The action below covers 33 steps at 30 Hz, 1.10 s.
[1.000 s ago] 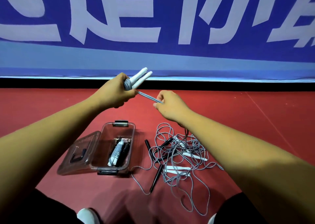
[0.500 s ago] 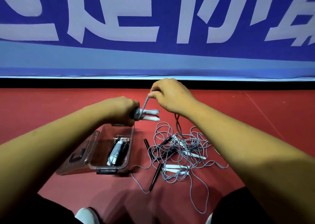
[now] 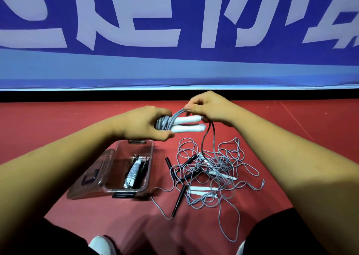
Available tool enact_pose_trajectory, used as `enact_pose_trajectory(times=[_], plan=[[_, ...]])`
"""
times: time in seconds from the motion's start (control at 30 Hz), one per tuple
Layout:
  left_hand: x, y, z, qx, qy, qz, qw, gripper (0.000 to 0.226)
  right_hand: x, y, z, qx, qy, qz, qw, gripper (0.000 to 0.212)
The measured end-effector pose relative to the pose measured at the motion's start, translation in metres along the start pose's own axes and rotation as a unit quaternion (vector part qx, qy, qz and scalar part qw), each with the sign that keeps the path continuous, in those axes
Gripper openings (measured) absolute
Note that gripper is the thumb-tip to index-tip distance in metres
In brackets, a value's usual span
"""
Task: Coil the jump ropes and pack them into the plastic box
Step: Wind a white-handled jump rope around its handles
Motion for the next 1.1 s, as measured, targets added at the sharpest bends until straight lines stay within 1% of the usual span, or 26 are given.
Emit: enact_pose_trajectory(times=[0.03, 0.07, 0.1, 0.13, 0.17, 0.2, 0.23, 0.37, 0.43, 0.5, 0.57, 0.67, 0.73, 0.8, 0.87, 0.93, 0.97, 1.07, 1.1], plan=[[0.002, -0.002, 0.005, 0.062, 0.017, 0.005, 0.998, 0.029, 0.001, 0.006, -0.002, -0.043, -0.006, -0.017, 0.999, 0.017], [0.004, -0.003, 0.008, 0.133, 0.030, 0.012, 0.991, 0.028, 0.002, 0.011, -0.007, -0.088, -0.011, -0.037, 0.995, 0.023], [0.005, -0.004, 0.008, 0.199, 0.034, 0.020, 0.979, 0.031, 0.003, 0.015, -0.014, -0.136, -0.024, -0.056, 0.989, 0.033], [0.006, -0.002, 0.007, 0.249, 0.032, 0.022, 0.968, 0.040, 0.004, 0.017, -0.022, -0.173, -0.042, -0.074, 0.981, 0.036], [0.006, 0.001, 0.006, 0.279, 0.028, 0.018, 0.960, 0.048, 0.005, 0.017, -0.032, -0.201, -0.062, -0.086, 0.974, 0.032], [0.005, 0.003, 0.005, 0.296, 0.029, 0.015, 0.955, 0.050, 0.006, 0.017, -0.040, -0.209, -0.076, -0.097, 0.970, 0.023], [0.004, 0.003, 0.006, 0.307, 0.038, 0.017, 0.951, 0.047, 0.006, 0.018, -0.047, -0.215, -0.085, -0.108, 0.967, 0.018], [0.002, -0.015, 0.018, 0.332, 0.107, 0.069, 0.935, 0.016, 0.005, 0.019, -0.059, -0.193, -0.090, -0.136, 0.968, 0.028], [0.003, -0.028, 0.021, 0.323, 0.135, 0.101, 0.931, 0.006, 0.007, 0.020, -0.064, -0.190, -0.100, -0.146, 0.966, 0.032], [0.002, -0.038, 0.023, 0.300, 0.149, 0.126, 0.934, 0.015, 0.008, 0.018, -0.067, -0.191, -0.100, -0.146, 0.965, 0.033], [0.001, -0.044, 0.027, 0.269, 0.161, 0.139, 0.939, 0.024, 0.006, 0.014, -0.067, -0.160, -0.084, -0.136, 0.974, 0.034], [0.001, -0.055, 0.035, 0.227, 0.179, 0.156, 0.945, 0.031, 0.001, 0.007, -0.057, -0.054, -0.035, -0.122, 0.990, 0.037], [0.002, -0.063, 0.039, 0.196, 0.189, 0.168, 0.948, 0.034, -0.002, 0.004, -0.052, -0.017, -0.010, -0.107, 0.994, 0.037], [0.004, -0.072, 0.041, 0.167, 0.201, 0.182, 0.948, 0.035, -0.002, -0.002, -0.052, 0.020, -0.010, -0.084, 0.996, 0.030], [0.005, -0.081, 0.043, 0.127, 0.207, 0.196, 0.950, 0.037, -0.001, -0.011, -0.056, 0.101, -0.026, -0.052, 0.993, 0.022], [0.003, -0.085, 0.040, 0.054, 0.179, 0.204, 0.961, 0.039, -0.002, -0.025, -0.057, 0.177, -0.023, -0.009, 0.984, 0.020], [0.001, -0.085, 0.037, 0.017, 0.151, 0.206, 0.967, 0.041, -0.001, -0.033, -0.057, 0.204, -0.018, 0.012, 0.979, 0.022], [-0.002, -0.080, 0.026, -0.056, 0.079, 0.203, 0.974, 0.044, 0.001, -0.049, -0.055, 0.268, -0.001, 0.057, 0.962, 0.037], [-0.003, -0.076, 0.025, -0.086, 0.068, 0.197, 0.974, 0.043, 0.003, -0.054, -0.053, 0.283, 0.009, 0.069, 0.957, 0.035]])
Point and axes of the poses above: each hand's wrist, its own x-axis away from the middle knuckle, its own z-axis out of the back of the hand, y = z × x, the point moved 9 cm from there along -x, towards the middle knuckle, and after that the axes turned 1 degree about x, right-handed, at the moved point
